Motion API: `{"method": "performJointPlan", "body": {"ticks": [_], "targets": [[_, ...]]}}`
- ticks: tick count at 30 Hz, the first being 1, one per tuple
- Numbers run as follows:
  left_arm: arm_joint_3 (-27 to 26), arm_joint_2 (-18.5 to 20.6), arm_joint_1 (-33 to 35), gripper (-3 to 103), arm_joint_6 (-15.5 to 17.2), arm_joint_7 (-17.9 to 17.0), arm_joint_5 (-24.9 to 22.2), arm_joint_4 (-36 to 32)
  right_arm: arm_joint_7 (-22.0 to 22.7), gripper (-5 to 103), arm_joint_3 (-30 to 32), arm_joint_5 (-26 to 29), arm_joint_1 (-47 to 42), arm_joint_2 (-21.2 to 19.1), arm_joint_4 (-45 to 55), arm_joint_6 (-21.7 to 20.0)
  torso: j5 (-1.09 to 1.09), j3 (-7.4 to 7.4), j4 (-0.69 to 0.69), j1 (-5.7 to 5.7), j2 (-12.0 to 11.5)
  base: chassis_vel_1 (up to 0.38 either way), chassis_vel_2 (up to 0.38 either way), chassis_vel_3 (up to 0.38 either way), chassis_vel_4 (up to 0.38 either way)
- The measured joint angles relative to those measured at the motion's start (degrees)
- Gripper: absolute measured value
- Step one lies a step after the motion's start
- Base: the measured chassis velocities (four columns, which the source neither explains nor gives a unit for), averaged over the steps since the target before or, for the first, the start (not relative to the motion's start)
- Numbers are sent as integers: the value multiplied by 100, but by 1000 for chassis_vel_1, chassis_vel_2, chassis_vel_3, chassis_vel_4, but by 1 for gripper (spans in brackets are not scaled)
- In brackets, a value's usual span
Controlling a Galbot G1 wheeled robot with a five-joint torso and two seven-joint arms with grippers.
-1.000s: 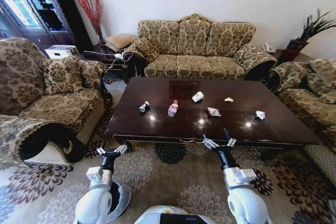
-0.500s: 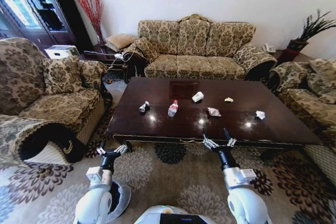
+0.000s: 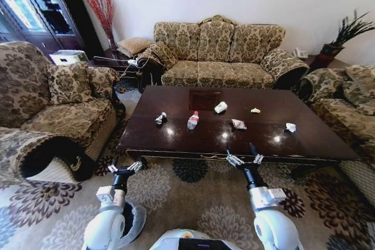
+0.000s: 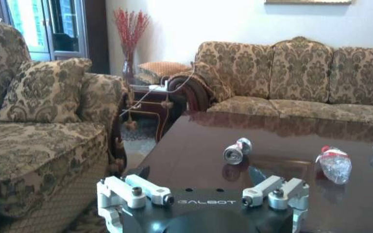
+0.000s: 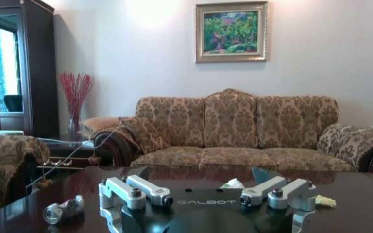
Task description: Move to the front of the table and place the trash on the table into the trash bin.
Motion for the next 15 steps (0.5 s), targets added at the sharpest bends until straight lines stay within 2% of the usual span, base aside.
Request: {"method": "performJointPlan", "body": {"ticks": [15], "targets": [[0,0,0,100,0,0,0,0,0,100,0,0,0,0,0,0,0,1,0,2,1,2,-3,-3,1]]}}
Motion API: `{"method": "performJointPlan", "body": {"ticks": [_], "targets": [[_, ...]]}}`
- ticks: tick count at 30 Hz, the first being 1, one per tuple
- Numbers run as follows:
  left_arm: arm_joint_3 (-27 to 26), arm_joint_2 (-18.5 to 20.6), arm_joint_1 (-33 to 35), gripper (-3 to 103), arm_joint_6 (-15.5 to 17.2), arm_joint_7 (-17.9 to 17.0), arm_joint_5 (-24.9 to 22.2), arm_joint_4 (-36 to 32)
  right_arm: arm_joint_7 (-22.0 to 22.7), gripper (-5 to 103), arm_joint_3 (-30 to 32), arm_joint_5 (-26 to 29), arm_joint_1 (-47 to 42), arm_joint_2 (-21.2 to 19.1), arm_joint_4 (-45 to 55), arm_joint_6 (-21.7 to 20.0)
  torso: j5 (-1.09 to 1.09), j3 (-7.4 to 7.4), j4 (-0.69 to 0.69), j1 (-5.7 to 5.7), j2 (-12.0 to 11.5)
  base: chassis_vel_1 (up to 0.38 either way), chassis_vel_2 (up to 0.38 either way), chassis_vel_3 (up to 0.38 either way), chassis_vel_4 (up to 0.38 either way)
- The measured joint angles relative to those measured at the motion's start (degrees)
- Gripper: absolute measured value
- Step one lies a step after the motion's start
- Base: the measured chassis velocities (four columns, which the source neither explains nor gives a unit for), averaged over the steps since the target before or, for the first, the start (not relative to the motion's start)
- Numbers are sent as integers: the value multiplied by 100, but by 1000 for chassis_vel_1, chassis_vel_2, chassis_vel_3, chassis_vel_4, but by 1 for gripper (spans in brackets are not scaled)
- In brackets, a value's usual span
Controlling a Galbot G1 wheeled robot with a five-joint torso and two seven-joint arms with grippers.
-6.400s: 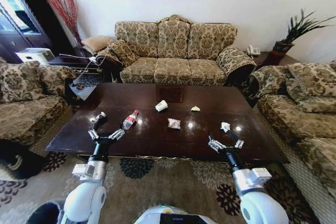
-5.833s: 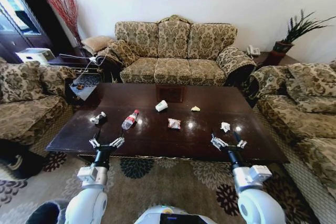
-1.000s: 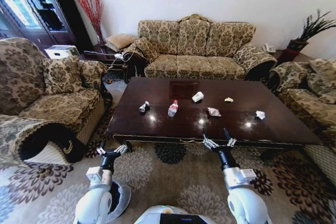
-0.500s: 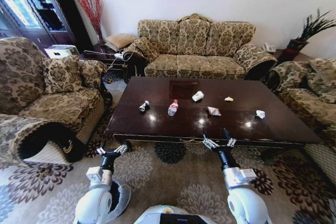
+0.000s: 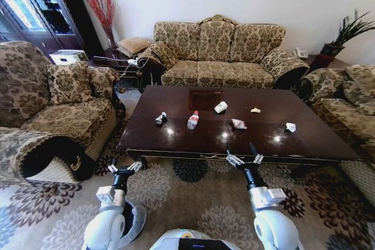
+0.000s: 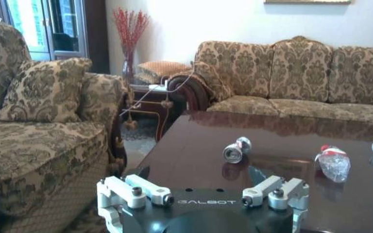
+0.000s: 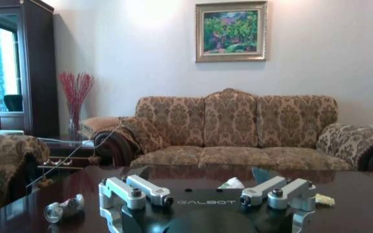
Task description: Move to the front of the table and place the trash on the table into the trash bin.
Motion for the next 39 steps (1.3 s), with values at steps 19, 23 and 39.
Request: {"method": "performJointPlan", "body": {"ticks": [19,23,39], "targets": [[0,0,1,100,0,0,0,0,0,100,1,0,-1,0,0,0,0,3,0,3,8,90,-85,-97,88],[0,0,-1,100,0,0,0,0,0,100,0,0,1,0,0,0,0,5,0,7,6,-16,12,25,-7],[-469,1281,203,100,-709,-1107,-1132,-108,246,100,-127,-398,494,-320,259,-889,-7,3,1,3,7,1,3,2,-1]]}}
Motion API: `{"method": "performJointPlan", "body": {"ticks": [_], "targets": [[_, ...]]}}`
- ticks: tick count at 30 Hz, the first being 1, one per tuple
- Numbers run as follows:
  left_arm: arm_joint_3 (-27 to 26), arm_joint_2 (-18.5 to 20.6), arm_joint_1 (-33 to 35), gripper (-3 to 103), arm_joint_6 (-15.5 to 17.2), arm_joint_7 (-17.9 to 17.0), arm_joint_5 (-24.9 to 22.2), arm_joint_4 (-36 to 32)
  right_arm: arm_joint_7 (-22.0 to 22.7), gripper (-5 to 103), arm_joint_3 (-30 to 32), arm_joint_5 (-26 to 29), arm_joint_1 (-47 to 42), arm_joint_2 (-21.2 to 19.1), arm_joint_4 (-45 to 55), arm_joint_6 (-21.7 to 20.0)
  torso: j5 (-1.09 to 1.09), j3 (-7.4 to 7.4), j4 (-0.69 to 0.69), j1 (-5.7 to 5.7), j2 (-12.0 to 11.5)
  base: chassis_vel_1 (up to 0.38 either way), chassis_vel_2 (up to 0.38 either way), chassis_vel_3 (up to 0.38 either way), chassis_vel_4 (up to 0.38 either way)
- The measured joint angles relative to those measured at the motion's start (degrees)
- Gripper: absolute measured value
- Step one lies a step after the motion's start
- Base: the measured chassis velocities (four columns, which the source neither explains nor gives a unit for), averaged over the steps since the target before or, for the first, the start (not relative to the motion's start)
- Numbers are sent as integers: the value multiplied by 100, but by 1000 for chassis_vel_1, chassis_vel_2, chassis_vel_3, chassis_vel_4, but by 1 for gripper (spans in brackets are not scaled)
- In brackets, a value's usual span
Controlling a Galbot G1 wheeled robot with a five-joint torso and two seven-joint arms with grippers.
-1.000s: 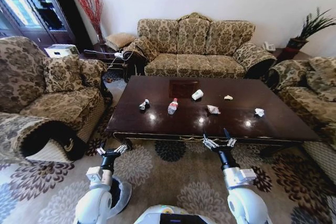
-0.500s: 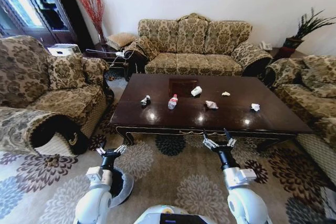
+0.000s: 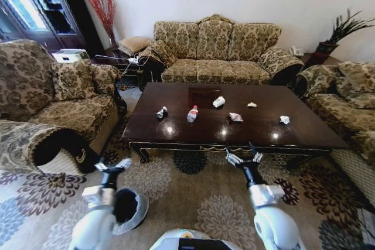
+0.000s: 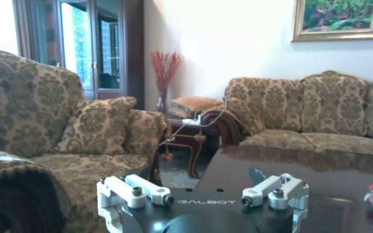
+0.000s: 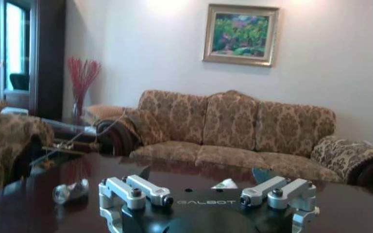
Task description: Move to the front of the table and place the trash on the table into the trash bin.
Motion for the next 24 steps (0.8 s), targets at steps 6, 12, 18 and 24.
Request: {"method": "performJointPlan", "body": {"ticks": [6,12,18,24], "targets": [[-424,471,160,100,994,583,85,713,18,100,-3,-17,25,-16,17,-40,5,0,-2,0,1,0,0,0,0],[-309,651,-115,100,1131,1235,-77,2446,-158,100,5,559,-100,-91,254,-330,4,0,-1,0,1,0,0,0,0],[-107,885,-759,100,1088,1858,183,4090,-291,100,108,569,-155,-218,133,-38,7,0,0,0,2,0,0,0,0],[110,1036,-1596,100,1169,2139,395,5371,-453,100,167,683,-204,-374,120,259,5,0,-2,1,2,0,0,0,0]]}}
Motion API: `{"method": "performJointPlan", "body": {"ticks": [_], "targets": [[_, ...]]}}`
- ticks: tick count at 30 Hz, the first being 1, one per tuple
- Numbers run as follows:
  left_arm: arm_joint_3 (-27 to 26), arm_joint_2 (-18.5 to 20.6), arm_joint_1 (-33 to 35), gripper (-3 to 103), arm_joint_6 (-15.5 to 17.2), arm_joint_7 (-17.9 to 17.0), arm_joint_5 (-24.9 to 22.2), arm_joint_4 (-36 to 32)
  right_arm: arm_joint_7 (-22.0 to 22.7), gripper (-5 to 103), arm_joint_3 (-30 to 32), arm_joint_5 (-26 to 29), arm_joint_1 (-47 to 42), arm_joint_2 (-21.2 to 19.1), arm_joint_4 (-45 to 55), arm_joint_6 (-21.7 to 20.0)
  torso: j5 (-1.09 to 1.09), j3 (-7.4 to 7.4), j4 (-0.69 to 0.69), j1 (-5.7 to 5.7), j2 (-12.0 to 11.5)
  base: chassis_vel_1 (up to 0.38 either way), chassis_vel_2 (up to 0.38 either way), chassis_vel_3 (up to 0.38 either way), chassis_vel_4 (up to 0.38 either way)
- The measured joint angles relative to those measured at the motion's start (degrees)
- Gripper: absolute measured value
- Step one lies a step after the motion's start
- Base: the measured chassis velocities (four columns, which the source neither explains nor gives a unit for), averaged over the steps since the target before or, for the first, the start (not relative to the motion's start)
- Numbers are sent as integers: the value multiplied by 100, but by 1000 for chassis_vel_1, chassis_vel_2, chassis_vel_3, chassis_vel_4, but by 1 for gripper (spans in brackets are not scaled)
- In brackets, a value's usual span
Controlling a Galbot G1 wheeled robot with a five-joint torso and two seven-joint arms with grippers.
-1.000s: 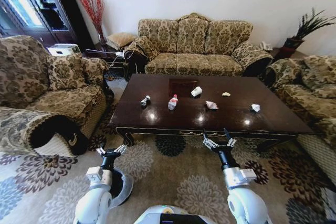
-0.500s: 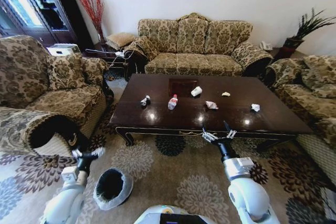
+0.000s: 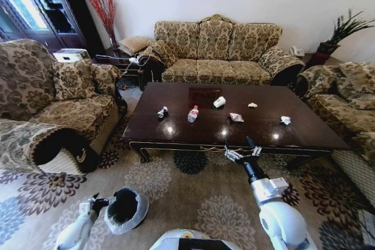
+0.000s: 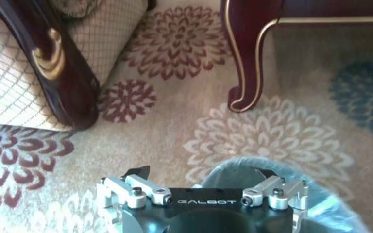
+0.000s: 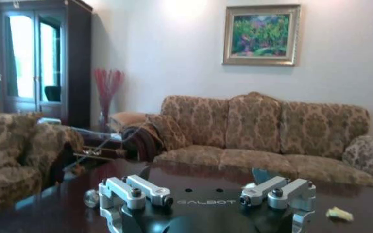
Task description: Move to the front of the table and place the trash on the table into the trash bin.
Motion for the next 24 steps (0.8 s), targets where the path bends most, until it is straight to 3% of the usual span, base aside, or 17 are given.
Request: {"method": "performJointPlan", "body": {"ticks": [3,8,18,24], "targets": [[70,65,-236,103,-129,41,187,457,-56,100,4,140,-15,-11,10,97,2,0,0,0,0,0,0,0,0],[178,236,-644,99,-424,291,490,1533,-117,100,-5,438,-59,-20,26,269,1,0,0,0,0,0,0,0,0],[151,110,-888,99,-472,849,586,2153,-86,100,28,415,-147,-102,-55,353,2,0,0,0,0,0,0,0,0],[174,41,-1045,99,-545,949,746,2393,18,100,62,371,-195,-109,-55,325,3,0,1,0,0,0,0,0,0]]}}
